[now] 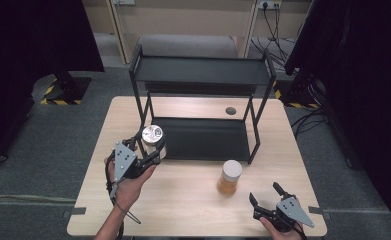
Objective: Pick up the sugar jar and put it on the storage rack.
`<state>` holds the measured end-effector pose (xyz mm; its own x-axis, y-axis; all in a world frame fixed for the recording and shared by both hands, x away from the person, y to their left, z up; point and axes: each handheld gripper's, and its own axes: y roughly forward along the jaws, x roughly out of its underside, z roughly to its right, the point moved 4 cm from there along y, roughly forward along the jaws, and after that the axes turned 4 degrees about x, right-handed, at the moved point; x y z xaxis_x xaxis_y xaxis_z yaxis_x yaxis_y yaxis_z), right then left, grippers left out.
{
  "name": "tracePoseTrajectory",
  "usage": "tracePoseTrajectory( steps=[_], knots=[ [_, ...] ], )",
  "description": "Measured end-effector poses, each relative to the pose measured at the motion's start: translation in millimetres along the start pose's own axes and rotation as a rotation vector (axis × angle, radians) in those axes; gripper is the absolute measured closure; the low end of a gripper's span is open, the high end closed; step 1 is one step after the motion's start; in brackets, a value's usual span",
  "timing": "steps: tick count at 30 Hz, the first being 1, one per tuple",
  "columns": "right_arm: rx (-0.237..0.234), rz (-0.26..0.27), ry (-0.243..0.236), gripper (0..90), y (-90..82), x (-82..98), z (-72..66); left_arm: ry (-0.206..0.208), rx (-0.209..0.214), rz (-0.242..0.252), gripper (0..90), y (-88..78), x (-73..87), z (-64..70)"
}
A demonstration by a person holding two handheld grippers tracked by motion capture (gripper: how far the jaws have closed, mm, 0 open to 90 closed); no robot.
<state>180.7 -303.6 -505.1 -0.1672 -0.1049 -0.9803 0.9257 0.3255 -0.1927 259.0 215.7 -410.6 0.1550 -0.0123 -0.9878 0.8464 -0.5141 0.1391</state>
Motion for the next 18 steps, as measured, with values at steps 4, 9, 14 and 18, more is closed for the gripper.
tracePoseTrajectory(
  steps=[4,9,14,18],
  knots=[
    [0.001,0.001,0.002,7.4,-0.2,0.2,-0.1,0.007,-0.005,0.012,34.6,3.0,-6.5,-1.3],
    [0.001,0.000,0.002,7.4,-0.1,0.1,-0.2,0.010,-0.014,0.029,34.6,7.2,-15.0,-2.3],
    [0.000,0.001,0.002,7.4,-0.2,0.2,-0.1,0.014,-0.019,0.043,34.6,10.6,-21.3,-3.7],
    [0.001,0.001,0.002,7.4,-0.1,0.2,-0.1,0.012,-0.028,0.052,34.6,13.2,-26.0,-5.5]
  ],
)
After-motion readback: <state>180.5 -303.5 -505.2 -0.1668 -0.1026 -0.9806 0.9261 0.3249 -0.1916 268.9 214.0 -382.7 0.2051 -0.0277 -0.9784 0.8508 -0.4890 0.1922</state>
